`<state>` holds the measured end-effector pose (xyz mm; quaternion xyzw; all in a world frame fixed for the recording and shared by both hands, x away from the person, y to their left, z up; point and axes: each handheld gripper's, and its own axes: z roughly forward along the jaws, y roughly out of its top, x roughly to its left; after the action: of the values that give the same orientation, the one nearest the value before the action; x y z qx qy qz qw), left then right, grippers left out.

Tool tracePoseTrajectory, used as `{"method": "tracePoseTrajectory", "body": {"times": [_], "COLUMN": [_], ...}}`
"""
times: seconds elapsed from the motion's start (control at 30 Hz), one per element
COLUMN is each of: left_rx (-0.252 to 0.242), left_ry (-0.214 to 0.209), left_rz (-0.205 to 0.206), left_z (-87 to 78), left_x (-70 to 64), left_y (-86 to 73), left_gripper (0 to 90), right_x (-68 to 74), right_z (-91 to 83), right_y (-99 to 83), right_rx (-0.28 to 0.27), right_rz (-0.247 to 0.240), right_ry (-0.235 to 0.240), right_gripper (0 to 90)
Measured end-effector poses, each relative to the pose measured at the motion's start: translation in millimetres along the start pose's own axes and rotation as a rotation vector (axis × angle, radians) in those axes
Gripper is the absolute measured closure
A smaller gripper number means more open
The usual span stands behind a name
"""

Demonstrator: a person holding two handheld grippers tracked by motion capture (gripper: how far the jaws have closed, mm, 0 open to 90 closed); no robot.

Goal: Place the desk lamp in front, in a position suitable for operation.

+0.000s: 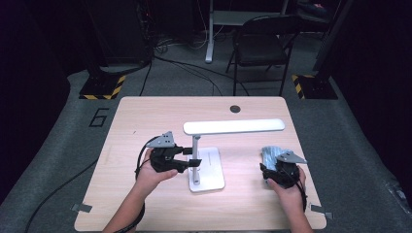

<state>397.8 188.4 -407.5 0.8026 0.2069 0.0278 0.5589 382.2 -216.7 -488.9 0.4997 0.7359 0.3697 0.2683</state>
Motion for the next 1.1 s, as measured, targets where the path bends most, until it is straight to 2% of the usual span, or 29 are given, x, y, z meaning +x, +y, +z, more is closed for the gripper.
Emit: {"method": "tracePoseTrajectory", "body": {"times": [0.03, 0.07, 0.1, 0.17, 0.2, 0.27, 0.33, 0.43, 0.5, 0.53, 0.6, 0.9, 1.1], "left_rx": [-0.001, -0.007, -0.007, -0.017, -0.019, -0.014, -0.010, -0.013, -0.013, -0.014, -0.010, -0.008, -0.013], "left_ry": [-0.003, -0.017, -0.017, -0.024, -0.029, -0.015, -0.014, -0.012, -0.014, -0.017, -0.018, -0.023, -0.023], "left_rz": [-0.001, -0.007, -0.007, -0.018, -0.016, 0.004, 0.020, 0.019, 0.010, 0.012, 0.014, 0.008, 0.010], "left_z": [0.2, 1.0, 1.0, 3.1, 4.6, 7.4, 10.3, 10.8, 9.9, 9.3, 9.1, 7.8, 7.8], "left_x": [0.3, 2.3, 2.3, 3.5, 3.6, 2.9, 1.5, 1.4, 2.1, 2.8, 2.2, 1.1, 1.1], "left_y": [-0.1, -0.8, -0.8, -1.2, -0.9, 0.5, 2.3, 2.4, 2.0, 1.7, 1.7, 0.8, 0.0], "left_gripper": [47.2, 46.7, 46.2, 45.5, 45.1, 44.1, 43.9, 45.4, 46.5, 46.6, 46.7, 46.5, 46.8], "right_x": [0.0, -9.2, -9.2, -17.8, -23.6, -28.0, -30.0, -32.0, -34.3, -36.5, -38.6, -34.8, -37.1], "right_z": [0.0, -0.9, -0.9, 0.4, 2.9, 5.7, 8.3, 11.1, 12.8, 15.7, 19.0, 18.9, 19.7], "right_y": [0.0, -2.4, -2.4, -5.6, -8.9, -11.9, -14.0, -15.8, -17.1, -19.4, -22.1, -21.3, -22.3], "right_rx": [0.000, 0.005, 0.005, 0.012, 0.032, 0.040, 0.058, 0.050, 0.066, 0.080, 0.080, 0.079, 0.091], "right_rz": [0.000, 0.030, 0.030, 0.051, 0.079, 0.092, 0.098, 0.100, 0.110, 0.137, 0.156, 0.136, 0.160], "right_ry": [0.000, -0.017, -0.017, -0.027, -0.040, -0.043, -0.048, -0.057, -0.061, -0.057, -0.042, -0.059, -0.045], "right_gripper": [27.1, 27.1, 27.1, 27.1, 27.1, 26.8, 26.2, 25.9, 25.8, 25.3, 24.3, 26.4, 26.6]}}
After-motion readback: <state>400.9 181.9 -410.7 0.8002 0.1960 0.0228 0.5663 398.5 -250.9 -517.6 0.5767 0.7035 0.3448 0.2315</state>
